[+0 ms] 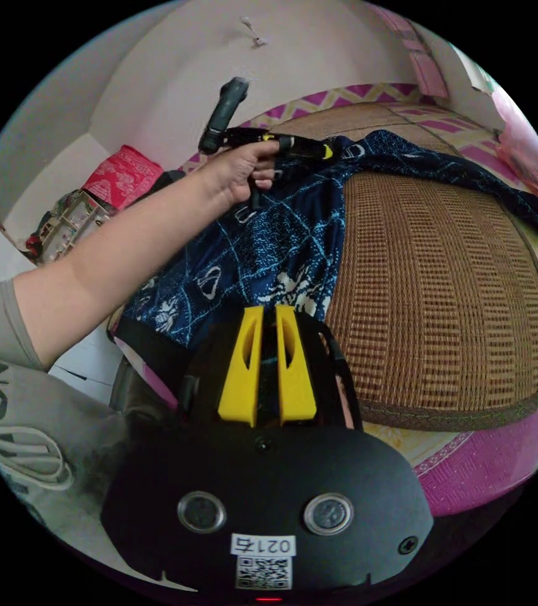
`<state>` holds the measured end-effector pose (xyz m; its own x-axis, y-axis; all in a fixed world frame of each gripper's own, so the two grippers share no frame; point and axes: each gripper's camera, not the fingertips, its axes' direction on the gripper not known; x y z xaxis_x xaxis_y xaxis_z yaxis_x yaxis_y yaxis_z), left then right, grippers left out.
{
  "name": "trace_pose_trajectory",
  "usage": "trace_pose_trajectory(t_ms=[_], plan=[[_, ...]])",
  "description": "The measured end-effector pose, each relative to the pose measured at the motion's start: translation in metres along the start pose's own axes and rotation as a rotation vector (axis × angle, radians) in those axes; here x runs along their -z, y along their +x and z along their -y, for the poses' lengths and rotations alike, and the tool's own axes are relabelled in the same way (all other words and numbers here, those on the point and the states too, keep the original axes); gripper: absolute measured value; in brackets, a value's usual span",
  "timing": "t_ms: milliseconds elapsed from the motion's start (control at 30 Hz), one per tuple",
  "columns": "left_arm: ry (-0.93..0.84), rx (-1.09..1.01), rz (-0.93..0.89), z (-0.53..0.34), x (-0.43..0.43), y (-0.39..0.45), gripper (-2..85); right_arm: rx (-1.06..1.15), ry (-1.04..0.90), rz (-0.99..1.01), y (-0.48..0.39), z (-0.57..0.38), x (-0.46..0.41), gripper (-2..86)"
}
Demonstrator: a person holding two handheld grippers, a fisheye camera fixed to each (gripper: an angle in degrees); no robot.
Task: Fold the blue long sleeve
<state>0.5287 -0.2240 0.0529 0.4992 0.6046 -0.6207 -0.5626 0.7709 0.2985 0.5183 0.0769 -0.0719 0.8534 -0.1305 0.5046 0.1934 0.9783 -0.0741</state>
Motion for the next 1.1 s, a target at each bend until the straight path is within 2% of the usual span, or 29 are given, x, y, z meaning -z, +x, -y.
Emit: trace_pose_trajectory(t_ms=[67, 133, 233, 300, 400, 500, 633, 700, 833, 933, 1033, 1100], plan=[[0.026, -0.018, -0.055, -0.012, 0.019, -0.005, 6.6, -0.023, 0.086, 0.058, 0.016, -0.001, 0.023, 7.9], [0.026, -0.034, -0.069, -0.028, 0.04, -0.01, 7.8, -0.057, 0.167, 0.029, 0.035, 0.002, 0.05, 8.8], [0.01, -0.053, -0.041, -0.062, 0.079, -0.014, 6.3, -0.187, 0.292, -0.124, 0.086, 0.011, 0.1, 10.3], [-0.006, -0.045, -0.01, -0.094, 0.112, -0.019, 1.9, -0.384, 0.431, -0.199, 0.144, 0.01, 0.141, 10.6], [0.002, -0.008, 0.044, -0.137, 0.155, -0.027, -0.5, -0.632, 0.546, -0.158, 0.214, 0.005, 0.172, 11.4], [0.013, 0.048, 0.05, -0.178, 0.192, -0.039, -0.9, -0.793, 0.583, -0.053, 0.259, 0.012, 0.172, 13.0], [0.034, 0.106, 0.071, -0.226, 0.233, -0.051, -0.9, -0.969, 0.657, 0.026, 0.295, 0.022, 0.162, 12.8], [0.048, 0.154, 0.073, -0.257, 0.258, -0.06, -0.9, -1.036, 0.741, -0.014, 0.306, 0.033, 0.162, 11.8], [0.054, 0.223, 0.077, -0.302, 0.295, -0.071, -0.9, -1.118, 0.828, -0.1, 0.317, 0.051, 0.164, 10.3], [0.079, 0.272, 0.075, -0.341, 0.328, -0.078, -1.0, -1.149, 0.84, -0.065, 0.32, 0.066, 0.156, 5.1], [0.095, 0.305, 0.108, -0.377, 0.36, -0.083, -1.0, -1.021, 0.848, -0.124, 0.292, 0.093, 0.156, 0.6], [0.099, 0.313, 0.147, -0.404, 0.384, -0.085, -1.0, -0.817, 0.817, -0.235, 0.237, 0.135, 0.161, -0.4]])
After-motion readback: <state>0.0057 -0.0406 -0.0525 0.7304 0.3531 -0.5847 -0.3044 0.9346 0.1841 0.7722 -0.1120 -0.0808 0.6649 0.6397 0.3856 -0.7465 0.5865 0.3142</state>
